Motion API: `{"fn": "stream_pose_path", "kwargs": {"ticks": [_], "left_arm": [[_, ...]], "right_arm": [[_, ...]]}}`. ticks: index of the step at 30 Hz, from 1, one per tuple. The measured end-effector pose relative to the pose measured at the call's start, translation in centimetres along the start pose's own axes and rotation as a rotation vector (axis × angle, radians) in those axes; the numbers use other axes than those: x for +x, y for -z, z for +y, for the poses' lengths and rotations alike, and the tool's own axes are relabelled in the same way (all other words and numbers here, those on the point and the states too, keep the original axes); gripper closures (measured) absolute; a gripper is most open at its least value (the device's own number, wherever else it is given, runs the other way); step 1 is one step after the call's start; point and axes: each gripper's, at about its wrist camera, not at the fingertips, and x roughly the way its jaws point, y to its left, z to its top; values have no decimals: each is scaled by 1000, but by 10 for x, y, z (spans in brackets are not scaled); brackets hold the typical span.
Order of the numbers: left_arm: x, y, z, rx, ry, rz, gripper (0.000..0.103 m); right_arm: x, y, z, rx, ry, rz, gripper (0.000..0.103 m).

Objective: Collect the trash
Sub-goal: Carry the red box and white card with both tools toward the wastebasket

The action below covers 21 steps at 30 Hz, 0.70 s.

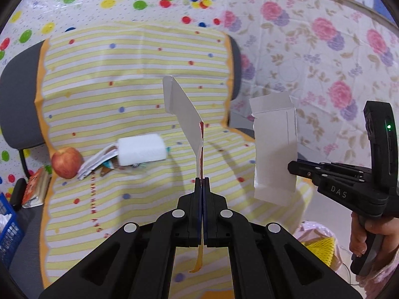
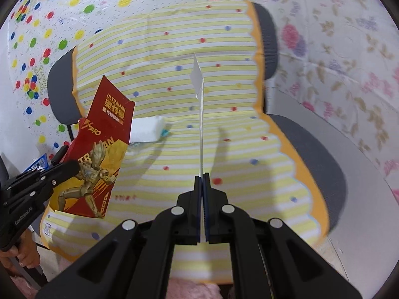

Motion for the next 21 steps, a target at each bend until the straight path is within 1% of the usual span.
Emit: {"fn": "stream_pose_path", "kwargs": {"ticks": [3, 6, 10, 14, 19, 21], "left_arm": [[-2, 5, -19, 17, 57, -12, 102], [-4, 14, -47, 61, 127, -9, 102], [-4, 24, -82, 119, 206, -1, 102], [-2, 36, -114, 156, 287, 8, 102], [1, 58, -158, 223, 398, 16, 102], [5, 65, -171, 234, 431, 29, 102]], "right_arm": [[-22, 10, -13, 22, 40, -19, 101], [-50, 23, -28, 45, 104, -49, 101], [-80, 44, -47, 90, 183, -68, 101], [-108, 72, -68, 141, 287, -60, 101], [-139, 106, -91, 202, 390, -42, 101], [-151, 119, -97, 225, 423, -36, 101]]}}
